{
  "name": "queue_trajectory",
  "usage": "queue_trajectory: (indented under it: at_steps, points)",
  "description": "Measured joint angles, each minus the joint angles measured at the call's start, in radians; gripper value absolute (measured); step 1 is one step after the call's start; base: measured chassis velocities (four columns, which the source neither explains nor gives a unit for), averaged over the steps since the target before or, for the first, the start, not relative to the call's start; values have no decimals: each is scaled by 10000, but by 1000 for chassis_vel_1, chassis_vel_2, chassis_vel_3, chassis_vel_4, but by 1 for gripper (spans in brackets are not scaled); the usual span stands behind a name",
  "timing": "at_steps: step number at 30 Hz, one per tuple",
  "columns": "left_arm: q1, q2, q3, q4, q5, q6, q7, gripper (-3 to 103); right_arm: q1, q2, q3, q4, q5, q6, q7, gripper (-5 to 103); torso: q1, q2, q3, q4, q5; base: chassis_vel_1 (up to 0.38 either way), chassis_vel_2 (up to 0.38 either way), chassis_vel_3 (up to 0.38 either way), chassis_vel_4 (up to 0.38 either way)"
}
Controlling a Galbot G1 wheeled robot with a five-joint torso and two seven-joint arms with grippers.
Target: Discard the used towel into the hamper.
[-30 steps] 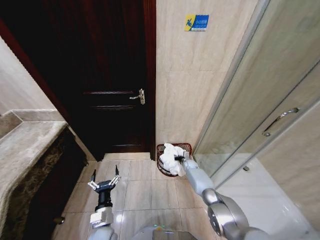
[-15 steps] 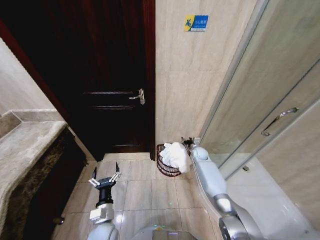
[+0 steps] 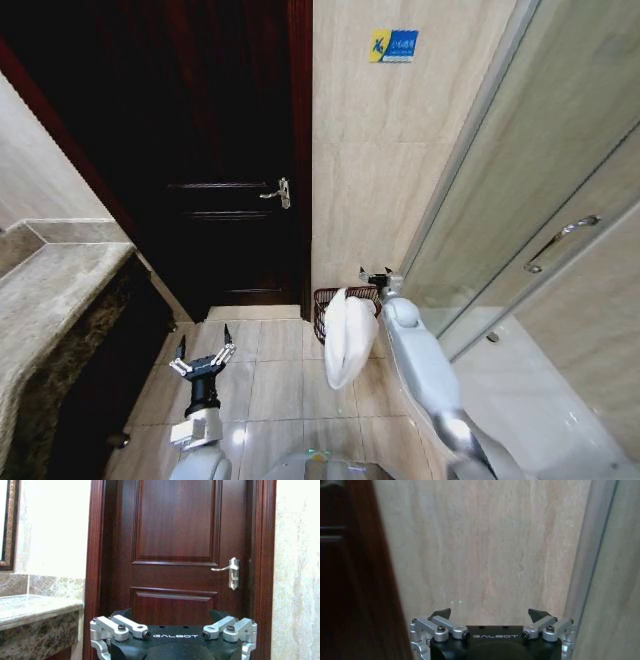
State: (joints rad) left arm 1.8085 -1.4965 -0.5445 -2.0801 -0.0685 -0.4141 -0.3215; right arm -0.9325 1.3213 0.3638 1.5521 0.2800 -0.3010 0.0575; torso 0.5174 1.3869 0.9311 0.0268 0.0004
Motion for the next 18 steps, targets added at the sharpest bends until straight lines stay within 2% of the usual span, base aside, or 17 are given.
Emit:
queue_trajectory:
  at_steps: [4, 7, 10, 13, 18]
  points:
    - [-42, -6, 36, -16, 3, 54, 4, 100, -805, -291, 157, 919, 19, -83, -245, 100, -2, 1, -1, 0, -5, 0, 0, 0, 0]
    - [-66, -23, 110, -39, 11, 98, 18, 100, -1724, -451, 385, 1809, -64, 177, -482, 100, -2, 1, -2, 2, -6, 0, 0, 0, 0]
    - [-61, -27, 138, -71, 17, 104, 41, 100, -2500, -405, 520, 2445, -250, 485, -531, 100, -1, 1, -1, 5, -1, 0, 0, 0, 0]
    - [-46, -16, 128, -98, 19, 120, 49, 100, -3413, -169, 800, 3110, -929, 773, -796, 100, -1, 1, -1, 4, -3, 0, 0, 0, 0]
    - [-53, -9, 111, -97, 64, 245, 89, 100, -4162, 7, 893, 3331, -1185, 872, -843, 100, -1, 1, -1, 3, -5, 0, 0, 0, 0]
